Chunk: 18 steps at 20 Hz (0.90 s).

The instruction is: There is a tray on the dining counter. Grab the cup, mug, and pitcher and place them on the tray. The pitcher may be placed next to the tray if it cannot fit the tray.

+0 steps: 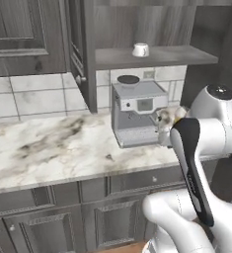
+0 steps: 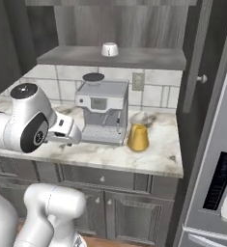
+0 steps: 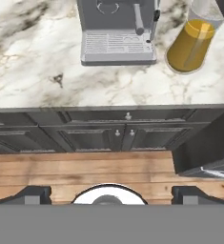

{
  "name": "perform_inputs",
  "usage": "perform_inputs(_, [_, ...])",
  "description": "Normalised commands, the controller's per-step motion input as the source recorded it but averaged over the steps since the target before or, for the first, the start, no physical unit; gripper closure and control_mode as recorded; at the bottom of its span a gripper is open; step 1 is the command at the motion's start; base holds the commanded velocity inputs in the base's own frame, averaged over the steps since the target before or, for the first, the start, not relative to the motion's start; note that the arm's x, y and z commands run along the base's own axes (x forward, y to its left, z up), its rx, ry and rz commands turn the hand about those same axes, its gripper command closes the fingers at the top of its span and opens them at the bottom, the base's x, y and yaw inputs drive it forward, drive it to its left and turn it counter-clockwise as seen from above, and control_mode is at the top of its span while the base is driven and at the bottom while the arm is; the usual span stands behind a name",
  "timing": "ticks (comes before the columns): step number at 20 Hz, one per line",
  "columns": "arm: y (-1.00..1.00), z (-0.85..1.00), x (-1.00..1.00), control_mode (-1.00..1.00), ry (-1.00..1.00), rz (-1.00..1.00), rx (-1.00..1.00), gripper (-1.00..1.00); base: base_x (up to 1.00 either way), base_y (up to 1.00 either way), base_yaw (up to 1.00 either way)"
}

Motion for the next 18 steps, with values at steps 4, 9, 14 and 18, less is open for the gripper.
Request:
perform_inputs(4, [0.00,0.00,0.00,1.00,0.00,0.00,0.00,-1.00,0.65,0.00,0.00])
perform_inputs(9, [0.00,0.00,0.00,1.00,0.00,0.00,0.00,-1.00,0.56,-0.11,0.00])
perform_inputs(14, [0.00,0.00,0.00,1.00,0.00,0.00,0.00,-1.00,0.34,-0.16,0.00])
perform_inputs(18, [-0.02,0.00,0.13,-1.00,0.00,0.00,0.00,-1.00,0.27,-0.07,0.00])
